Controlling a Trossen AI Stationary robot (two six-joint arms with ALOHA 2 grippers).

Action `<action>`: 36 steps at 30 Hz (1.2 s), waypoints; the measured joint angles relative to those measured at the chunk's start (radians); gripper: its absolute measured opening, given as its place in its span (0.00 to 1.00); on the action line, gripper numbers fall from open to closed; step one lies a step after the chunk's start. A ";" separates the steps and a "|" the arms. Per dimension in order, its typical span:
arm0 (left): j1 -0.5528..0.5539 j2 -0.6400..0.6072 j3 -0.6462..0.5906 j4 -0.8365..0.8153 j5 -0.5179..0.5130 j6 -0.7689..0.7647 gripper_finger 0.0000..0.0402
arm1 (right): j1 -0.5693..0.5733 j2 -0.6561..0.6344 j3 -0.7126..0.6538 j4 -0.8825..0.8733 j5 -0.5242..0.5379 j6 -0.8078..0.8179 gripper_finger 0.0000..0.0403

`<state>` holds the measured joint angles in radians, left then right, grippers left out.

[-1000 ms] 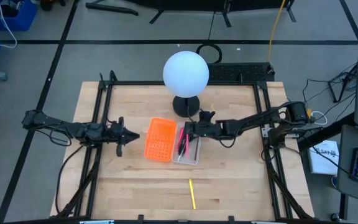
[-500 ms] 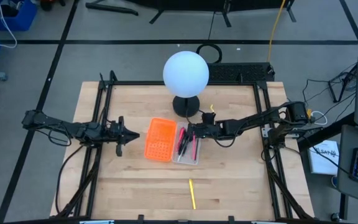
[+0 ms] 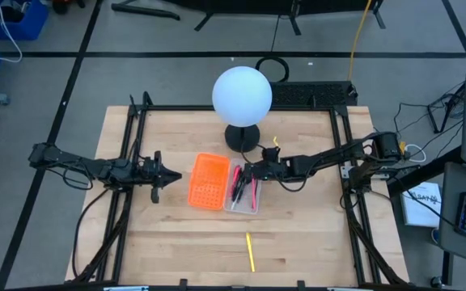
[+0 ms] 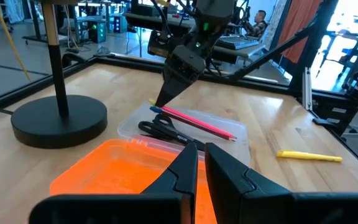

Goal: Pick & place school supplies into a supply box
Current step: Put the pink pencil into the supply box, then put the yellow pen into the supply box

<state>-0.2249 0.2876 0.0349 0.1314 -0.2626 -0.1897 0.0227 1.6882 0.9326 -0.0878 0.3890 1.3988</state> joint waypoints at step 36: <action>0.000 0.000 0.000 -0.009 -0.002 0.061 0.09 | 0.120 -0.338 -0.026 0.074 0.004 -0.835 0.38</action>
<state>-0.2249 0.2878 0.0349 0.1226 -0.2646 -0.1284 0.1425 1.3503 0.9065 -0.0138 0.3927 0.5636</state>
